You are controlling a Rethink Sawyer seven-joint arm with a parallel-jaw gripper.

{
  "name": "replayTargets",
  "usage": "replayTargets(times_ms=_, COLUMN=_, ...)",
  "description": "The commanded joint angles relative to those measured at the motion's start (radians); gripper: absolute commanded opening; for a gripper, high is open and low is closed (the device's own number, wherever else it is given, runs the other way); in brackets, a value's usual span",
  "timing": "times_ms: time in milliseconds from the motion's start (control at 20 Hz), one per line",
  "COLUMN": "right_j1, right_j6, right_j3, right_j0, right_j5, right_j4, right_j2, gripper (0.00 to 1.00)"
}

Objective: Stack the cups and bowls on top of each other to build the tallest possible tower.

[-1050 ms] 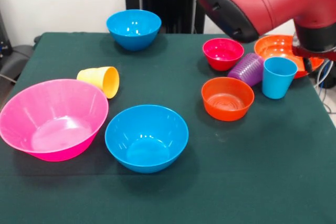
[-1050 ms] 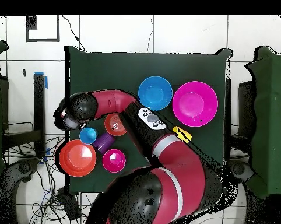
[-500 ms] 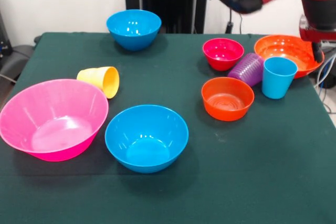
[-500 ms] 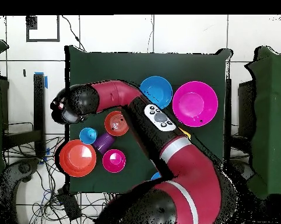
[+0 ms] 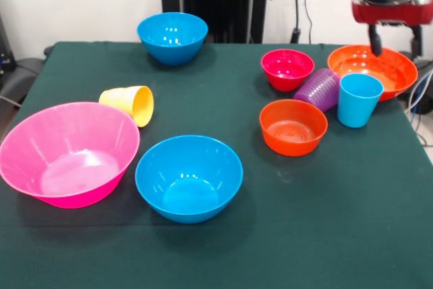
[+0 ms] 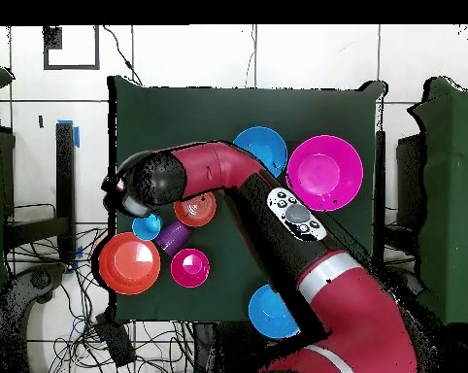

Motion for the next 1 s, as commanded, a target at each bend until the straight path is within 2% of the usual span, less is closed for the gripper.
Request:
replayTargets(times_ms=50, right_j1=-0.108, right_j6=-0.045, right_j3=0.243, right_j0=-0.017, right_j5=-0.066, right_j4=0.001, right_j2=0.037, gripper=1.0)
replayTargets(times_ms=200, right_j1=-0.053, right_j6=0.003, right_j3=0.297, right_j0=0.0, right_j5=-0.183, right_j4=-0.01, right_j2=0.043, gripper=1.0)
replayTargets(times_ms=450, right_j1=-0.001, right_j6=0.087, right_j3=0.352, right_j0=0.069, right_j5=-0.358, right_j4=-0.032, right_j2=-0.005, gripper=1.0)
replayTargets(times_ms=650, right_j1=0.001, right_j6=0.109, right_j3=0.377, right_j0=0.113, right_j5=-0.454, right_j4=-0.027, right_j2=-0.037, gripper=1.0)
replayTargets(times_ms=850, right_j1=-0.003, right_j6=0.114, right_j3=0.354, right_j0=0.169, right_j5=-0.574, right_j4=-0.045, right_j2=-0.1, gripper=1.0)
replayTargets(times_ms=1000, right_j1=0.009, right_j6=0.069, right_j3=0.332, right_j0=0.175, right_j5=-0.599, right_j4=-0.055, right_j2=-0.127, gripper=1.0)
